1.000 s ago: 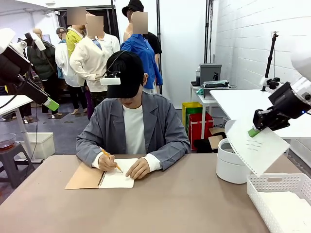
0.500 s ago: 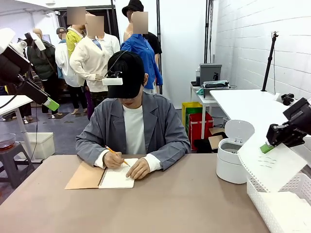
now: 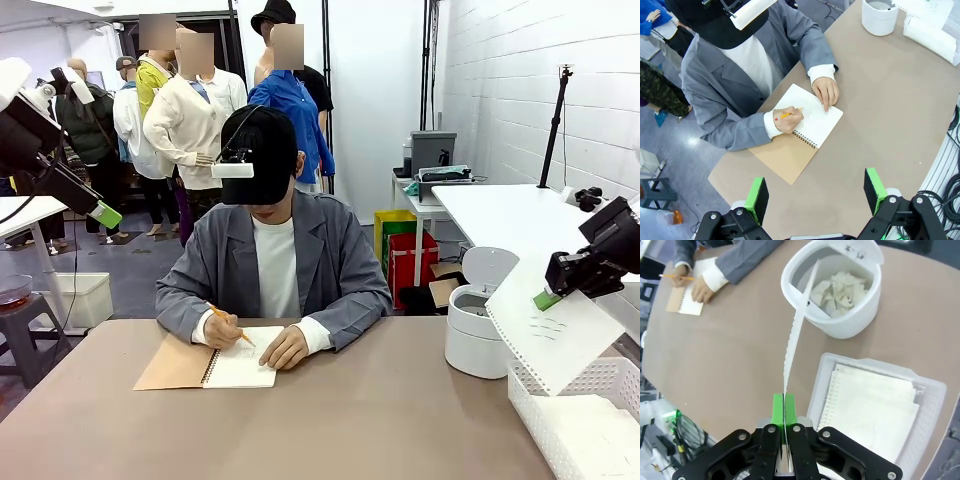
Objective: Sort the paper based on its condition.
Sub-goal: If a person hands you a paper, place it in the Organizing basket , and if it's crumpled, put it in the Trash can.
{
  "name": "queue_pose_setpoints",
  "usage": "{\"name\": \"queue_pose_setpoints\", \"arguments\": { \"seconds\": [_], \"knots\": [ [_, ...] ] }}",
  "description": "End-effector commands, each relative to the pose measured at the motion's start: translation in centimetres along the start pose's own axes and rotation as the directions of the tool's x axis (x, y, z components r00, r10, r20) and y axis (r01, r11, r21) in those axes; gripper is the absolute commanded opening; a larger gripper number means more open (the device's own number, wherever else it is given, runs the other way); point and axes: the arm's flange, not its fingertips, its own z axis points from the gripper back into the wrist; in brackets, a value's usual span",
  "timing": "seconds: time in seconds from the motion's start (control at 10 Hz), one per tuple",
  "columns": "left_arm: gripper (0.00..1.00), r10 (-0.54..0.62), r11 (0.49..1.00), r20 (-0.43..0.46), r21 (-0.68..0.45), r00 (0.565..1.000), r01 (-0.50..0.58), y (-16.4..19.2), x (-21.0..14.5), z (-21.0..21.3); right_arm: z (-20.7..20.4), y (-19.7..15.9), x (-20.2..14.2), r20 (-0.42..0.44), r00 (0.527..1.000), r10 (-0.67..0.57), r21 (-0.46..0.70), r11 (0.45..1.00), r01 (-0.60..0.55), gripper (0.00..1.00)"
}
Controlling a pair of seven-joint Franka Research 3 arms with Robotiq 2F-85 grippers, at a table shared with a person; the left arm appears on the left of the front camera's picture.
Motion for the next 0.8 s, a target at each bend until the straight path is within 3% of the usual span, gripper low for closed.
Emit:
{"name": "queue_pose_setpoints", "arguments": {
  "seconds": [0.0, 0.7],
  "knots": [
    [1.0, 0.003, 1.0, 0.003, -0.002, 1.0, -0.003, 0.0, -0.1, 0.0, -0.1, -0.5, -2.2, -0.02, 1.0, -0.022, -0.064, 0.998, 0.021, 0.0],
    [1.0, 0.003, 1.0, 0.003, -0.002, 1.0, -0.003, 0.0, -0.1, 0.0, -2.9, -3.4, -7.8, -0.124, 0.988, -0.088, -0.103, 0.992, 0.075, 0.0]
  ]
}}
